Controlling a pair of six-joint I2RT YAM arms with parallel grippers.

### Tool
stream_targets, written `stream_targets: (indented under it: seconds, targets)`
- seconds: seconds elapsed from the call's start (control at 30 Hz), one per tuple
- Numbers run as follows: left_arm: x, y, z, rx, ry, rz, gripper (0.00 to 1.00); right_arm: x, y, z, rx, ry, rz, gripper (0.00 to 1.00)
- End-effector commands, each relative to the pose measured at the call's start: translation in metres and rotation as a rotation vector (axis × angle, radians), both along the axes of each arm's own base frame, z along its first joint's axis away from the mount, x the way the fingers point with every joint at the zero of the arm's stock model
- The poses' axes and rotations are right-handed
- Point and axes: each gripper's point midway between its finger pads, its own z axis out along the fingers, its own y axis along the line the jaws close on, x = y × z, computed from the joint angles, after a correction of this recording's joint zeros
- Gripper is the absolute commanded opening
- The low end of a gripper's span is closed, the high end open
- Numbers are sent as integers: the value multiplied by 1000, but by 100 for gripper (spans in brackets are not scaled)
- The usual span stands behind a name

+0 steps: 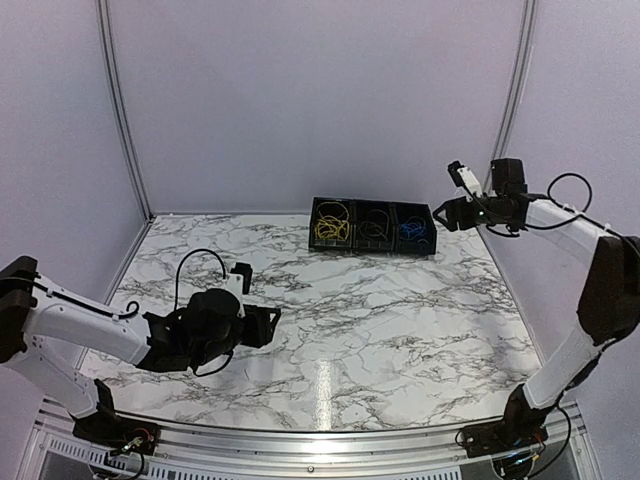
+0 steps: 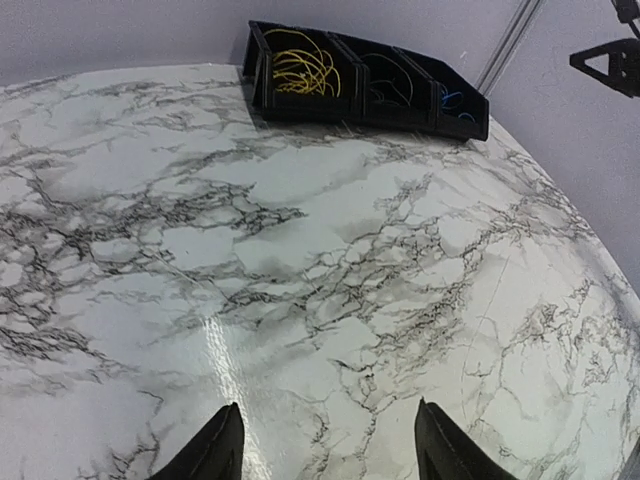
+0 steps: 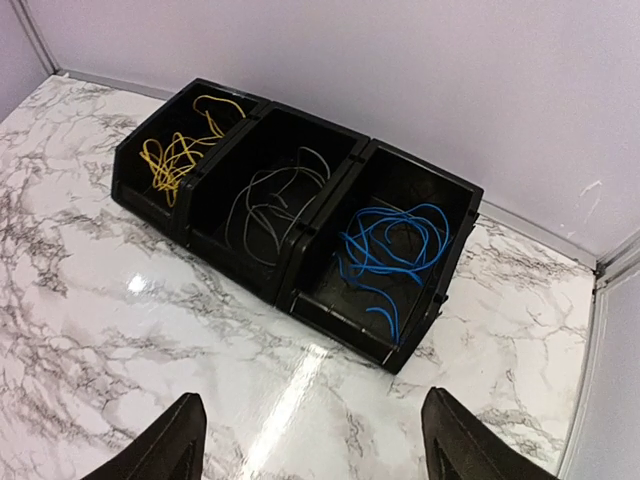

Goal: Untangle the cables

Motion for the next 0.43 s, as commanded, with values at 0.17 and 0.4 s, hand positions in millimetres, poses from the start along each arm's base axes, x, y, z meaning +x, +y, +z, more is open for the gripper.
stream_targets:
  seconds: [0.17,0.4]
  targets:
    - [30,71,74,283,-72,151,83,-86,-24,65,79,-292,-6,96]
    - [56,113,123,356,-175,271,99,-131,-43,73,114,-407,-157,99]
